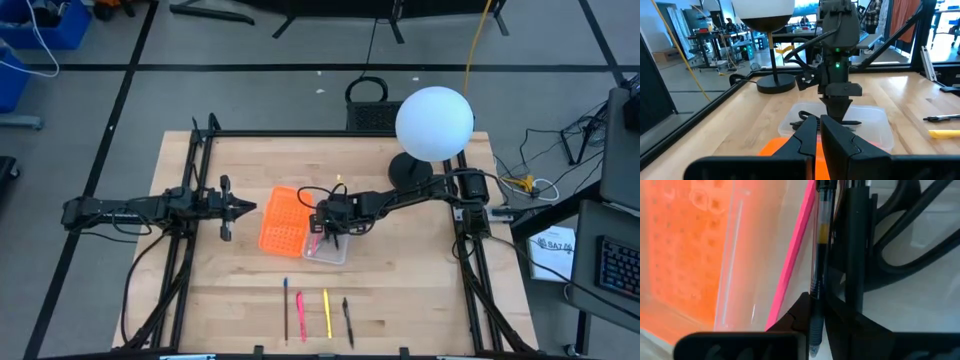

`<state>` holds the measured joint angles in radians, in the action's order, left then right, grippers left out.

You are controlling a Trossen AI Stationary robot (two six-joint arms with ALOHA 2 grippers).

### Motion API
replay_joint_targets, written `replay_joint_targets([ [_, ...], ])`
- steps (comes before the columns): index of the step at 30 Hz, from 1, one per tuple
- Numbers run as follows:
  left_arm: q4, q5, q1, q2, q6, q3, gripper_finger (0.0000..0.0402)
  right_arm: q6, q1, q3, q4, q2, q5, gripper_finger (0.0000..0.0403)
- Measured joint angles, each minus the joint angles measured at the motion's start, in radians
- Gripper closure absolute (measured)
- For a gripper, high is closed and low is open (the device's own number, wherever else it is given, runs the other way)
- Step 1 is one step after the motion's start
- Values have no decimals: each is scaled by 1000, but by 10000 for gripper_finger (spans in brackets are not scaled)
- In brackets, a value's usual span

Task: Pick & place school supplies into a supply box
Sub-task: Put the right black pen into the supply box, then put the brown pencil into the supply box

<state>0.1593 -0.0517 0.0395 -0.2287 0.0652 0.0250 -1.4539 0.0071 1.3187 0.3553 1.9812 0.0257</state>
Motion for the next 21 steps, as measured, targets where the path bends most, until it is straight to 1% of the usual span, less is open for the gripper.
replay_joint_targets([
  [8, -2, 0, 0, 0, -7, 0, 371, 34, 0, -2, 0, -9, -1, 314],
  [13, -8, 6, 0, 0, -22, 0, 371, 118, 1, -2, -13, -36, -1, 286],
  [18, -18, 47, 0, 0, -22, 0, 371, 307, 1, -3, 16, -99, 8, 270],
  [20, -19, 52, 0, 0, -22, 0, 371, 413, 2, -3, 8, -155, 66, 268],
  [21, -23, 52, 0, 0, -22, 0, 371, 496, 10, -3, -8, -189, 114, 268],
])
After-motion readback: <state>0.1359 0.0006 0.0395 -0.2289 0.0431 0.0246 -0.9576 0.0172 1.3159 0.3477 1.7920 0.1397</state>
